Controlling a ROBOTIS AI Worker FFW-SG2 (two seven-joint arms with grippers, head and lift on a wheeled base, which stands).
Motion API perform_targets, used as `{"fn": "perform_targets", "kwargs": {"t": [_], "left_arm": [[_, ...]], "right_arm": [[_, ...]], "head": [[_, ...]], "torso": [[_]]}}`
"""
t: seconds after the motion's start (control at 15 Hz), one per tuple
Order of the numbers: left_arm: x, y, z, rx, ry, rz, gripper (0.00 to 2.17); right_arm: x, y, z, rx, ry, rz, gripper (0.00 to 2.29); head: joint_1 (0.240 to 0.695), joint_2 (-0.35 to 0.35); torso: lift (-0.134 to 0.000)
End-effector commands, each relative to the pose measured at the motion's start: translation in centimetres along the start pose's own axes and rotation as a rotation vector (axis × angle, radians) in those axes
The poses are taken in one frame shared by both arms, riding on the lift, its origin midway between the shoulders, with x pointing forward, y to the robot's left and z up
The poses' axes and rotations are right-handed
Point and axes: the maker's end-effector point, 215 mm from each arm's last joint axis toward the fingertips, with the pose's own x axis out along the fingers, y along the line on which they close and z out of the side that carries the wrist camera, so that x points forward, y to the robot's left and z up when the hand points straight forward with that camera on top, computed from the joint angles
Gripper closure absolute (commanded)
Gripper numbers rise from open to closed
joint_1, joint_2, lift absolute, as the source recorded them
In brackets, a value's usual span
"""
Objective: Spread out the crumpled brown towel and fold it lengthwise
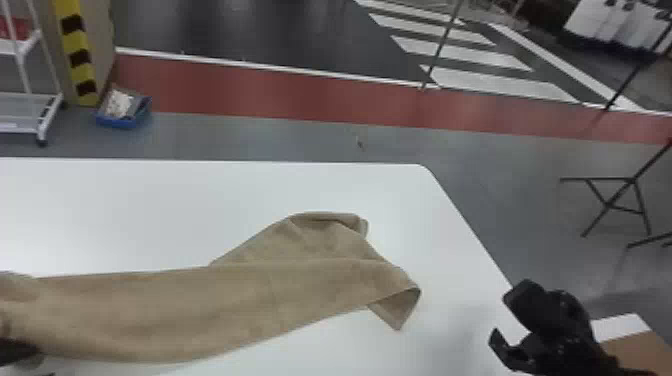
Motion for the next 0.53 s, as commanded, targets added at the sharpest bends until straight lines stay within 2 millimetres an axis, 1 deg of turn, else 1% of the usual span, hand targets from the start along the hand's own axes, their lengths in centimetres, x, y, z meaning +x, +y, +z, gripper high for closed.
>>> {"fn": "perform_targets", "kwargs": {"t": [0.0,0.33,0.47], "left_arm": [[0.1,0.5,-1.1,-0.001,0.029,0.011,0.68],[-0.2,1.1,-2.0,0.008,0.064,0.024,0.68],[0.1,1.1,-2.4,0.010,0.076,0.030,0.68]], "right_arm": [[0.0,0.1,0.0,0.005,0.000,0.002,0.05],[0.0,0.3,0.2,0.002,-0.004,0.003,0.05],[0.0,0.3,0.2,0.002,-0.004,0.003,0.05]], "head": [[0.695,-0.350],[0.695,-0.350],[0.695,-0.350]], "torso": [[-0.128],[-0.128],[-0.128]]}}
